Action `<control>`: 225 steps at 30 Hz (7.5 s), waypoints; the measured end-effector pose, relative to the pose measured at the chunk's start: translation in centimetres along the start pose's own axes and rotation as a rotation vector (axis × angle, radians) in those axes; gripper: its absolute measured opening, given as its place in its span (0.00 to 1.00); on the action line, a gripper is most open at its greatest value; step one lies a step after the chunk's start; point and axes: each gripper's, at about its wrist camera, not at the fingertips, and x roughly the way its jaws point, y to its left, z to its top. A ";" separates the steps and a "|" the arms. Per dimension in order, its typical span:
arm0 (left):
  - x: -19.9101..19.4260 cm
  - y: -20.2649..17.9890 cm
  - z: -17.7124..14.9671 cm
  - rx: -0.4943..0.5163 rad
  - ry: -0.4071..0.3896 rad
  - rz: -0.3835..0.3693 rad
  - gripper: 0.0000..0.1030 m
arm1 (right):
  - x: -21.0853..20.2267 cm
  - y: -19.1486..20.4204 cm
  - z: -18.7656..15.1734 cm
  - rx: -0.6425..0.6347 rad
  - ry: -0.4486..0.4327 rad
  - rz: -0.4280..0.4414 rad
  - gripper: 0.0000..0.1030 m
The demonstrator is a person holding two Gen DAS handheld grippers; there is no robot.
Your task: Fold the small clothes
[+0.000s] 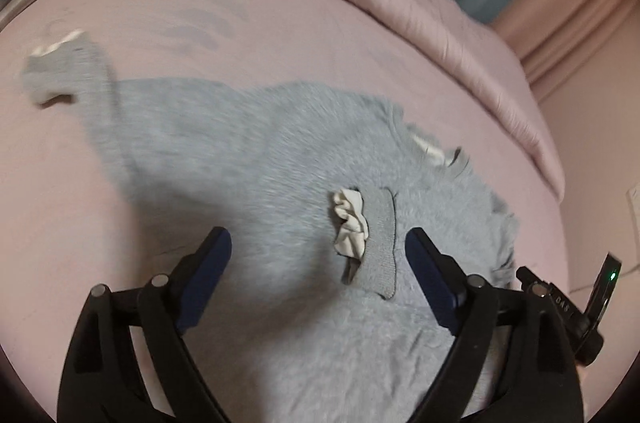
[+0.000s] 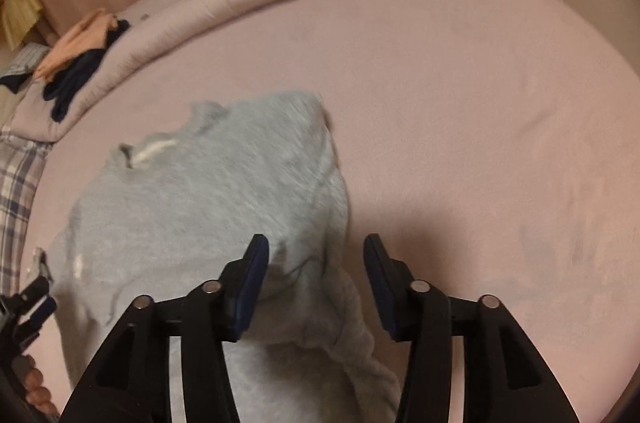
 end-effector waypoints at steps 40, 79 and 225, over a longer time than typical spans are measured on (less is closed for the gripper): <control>-11.8 10.8 1.5 -0.247 -0.269 0.079 0.98 | -13.7 3.4 -5.3 -0.002 -0.263 0.063 0.93; -3.7 20.2 9.3 -0.508 -0.278 0.160 0.03 | -11.8 0.7 -5.4 0.068 -0.213 -0.023 0.93; -11.2 9.0 5.6 -0.262 -0.411 -0.046 0.09 | -10.1 2.2 -8.0 0.025 -0.152 0.102 0.93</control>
